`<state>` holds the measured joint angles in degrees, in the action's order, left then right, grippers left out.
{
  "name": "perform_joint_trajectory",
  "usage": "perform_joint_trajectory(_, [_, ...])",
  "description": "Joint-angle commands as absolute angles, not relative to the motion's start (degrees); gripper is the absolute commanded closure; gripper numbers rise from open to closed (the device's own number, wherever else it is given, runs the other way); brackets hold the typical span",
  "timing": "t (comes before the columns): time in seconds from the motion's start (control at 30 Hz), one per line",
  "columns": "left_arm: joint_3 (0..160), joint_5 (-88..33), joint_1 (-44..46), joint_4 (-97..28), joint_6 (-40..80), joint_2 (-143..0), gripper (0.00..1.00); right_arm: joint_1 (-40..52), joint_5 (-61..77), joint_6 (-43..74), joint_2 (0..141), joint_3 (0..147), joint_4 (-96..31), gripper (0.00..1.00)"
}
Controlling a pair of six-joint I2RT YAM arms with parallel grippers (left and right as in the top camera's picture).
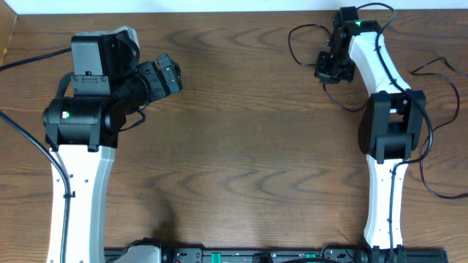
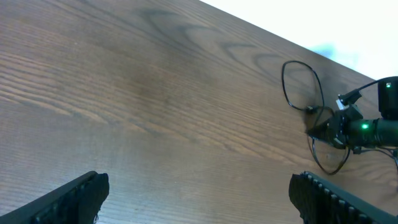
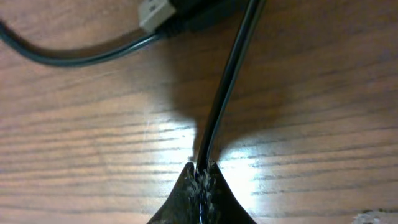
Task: Untangle cables
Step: 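Move the black cable with the right gripper to the right edge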
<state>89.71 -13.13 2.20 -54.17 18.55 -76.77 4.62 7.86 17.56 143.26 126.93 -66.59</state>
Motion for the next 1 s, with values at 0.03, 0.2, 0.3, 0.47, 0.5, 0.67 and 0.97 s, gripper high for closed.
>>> perform_joint_trajectory(0.03, [90.2, -12.4, 1.9, -54.4, 17.8, -77.2, 0.02, 3.6, 7.2, 11.7, 130.3, 127.7, -66.2, 0.99])
perform_joint_trajectory(0.2, [90.2, -12.4, 1.9, -54.4, 17.8, -77.2, 0.02, -0.1, 5.8, 10.1, 118.1, 127.7, -62.7, 0.99])
perform_joint_trajectory(0.3, [90.2, -12.4, 1.9, -54.4, 17.8, -77.2, 0.02, -4.3, 0.1, 10.0, 111.8, 127.7, -59.5, 0.99])
perform_joint_trajectory(0.47, [90.2, -12.4, 1.9, -54.4, 17.8, -77.2, 0.02, -12.4, -8.1, 10.0, 107.4, 127.7, -56.4, 0.99])
perform_joint_trajectory(0.5, [90.2, -12.4, 1.9, -54.4, 17.8, -77.2, 0.02, -14.3, -9.0, 10.0, 107.1, 127.7, -55.8, 0.99])
perform_joint_trajectory(0.67, [90.2, -12.4, 1.9, -54.4, 17.8, -77.2, 0.02, -24.3, -7.6, 10.0, 106.7, 127.7, -52.6, 0.99])
perform_joint_trajectory(0.97, [90.2, -12.4, 1.9, -54.4, 17.8, -77.2, 0.02, -33.1, -4.1, 10.1, 106.8, 127.7, -46.0, 0.99])
